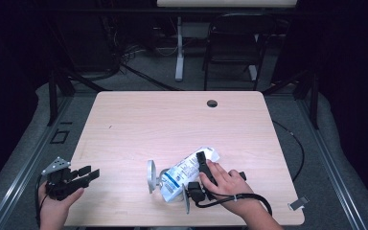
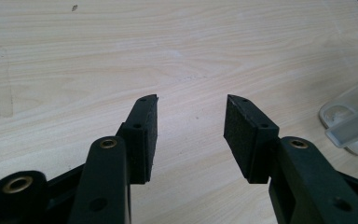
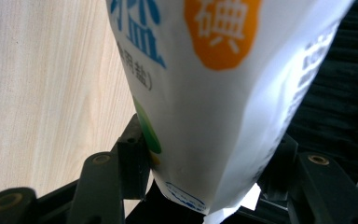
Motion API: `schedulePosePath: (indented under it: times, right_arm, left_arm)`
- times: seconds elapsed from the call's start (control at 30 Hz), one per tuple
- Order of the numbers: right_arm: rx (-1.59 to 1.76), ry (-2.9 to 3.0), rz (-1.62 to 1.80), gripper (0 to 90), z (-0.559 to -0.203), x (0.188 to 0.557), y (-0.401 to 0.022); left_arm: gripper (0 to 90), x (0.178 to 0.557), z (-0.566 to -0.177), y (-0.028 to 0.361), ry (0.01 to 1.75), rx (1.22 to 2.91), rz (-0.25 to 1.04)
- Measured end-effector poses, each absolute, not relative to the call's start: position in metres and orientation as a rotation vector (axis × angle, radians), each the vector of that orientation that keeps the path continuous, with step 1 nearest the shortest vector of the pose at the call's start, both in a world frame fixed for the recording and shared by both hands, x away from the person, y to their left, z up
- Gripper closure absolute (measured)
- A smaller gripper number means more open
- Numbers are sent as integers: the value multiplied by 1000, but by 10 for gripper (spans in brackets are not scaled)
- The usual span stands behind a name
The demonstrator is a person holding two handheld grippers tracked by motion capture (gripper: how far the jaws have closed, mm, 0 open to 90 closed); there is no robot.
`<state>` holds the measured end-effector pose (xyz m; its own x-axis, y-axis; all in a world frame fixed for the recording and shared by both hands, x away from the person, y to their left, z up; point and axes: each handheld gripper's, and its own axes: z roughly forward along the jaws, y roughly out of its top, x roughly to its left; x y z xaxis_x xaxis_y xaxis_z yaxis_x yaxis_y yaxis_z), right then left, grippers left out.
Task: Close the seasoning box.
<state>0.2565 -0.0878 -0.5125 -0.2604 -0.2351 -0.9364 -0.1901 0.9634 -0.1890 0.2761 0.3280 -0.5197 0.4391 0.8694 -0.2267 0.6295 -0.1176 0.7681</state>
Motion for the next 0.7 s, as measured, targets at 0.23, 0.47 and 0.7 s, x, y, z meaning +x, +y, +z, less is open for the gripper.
schedulePosePath:
  times: [0.23,0.47,0.7]
  right_arm:
    - [-313,1844,-45,468,-512,256,-88]
    - [-315,1842,-51,468,-512,257,-87]
    - [-315,1845,-51,470,-512,257,-87]
  left_arm:
    - [551,276,-520,328,1276,1834,351]
    - [551,276,-520,329,1276,1834,354]
    - [551,276,-520,329,1280,1831,353]
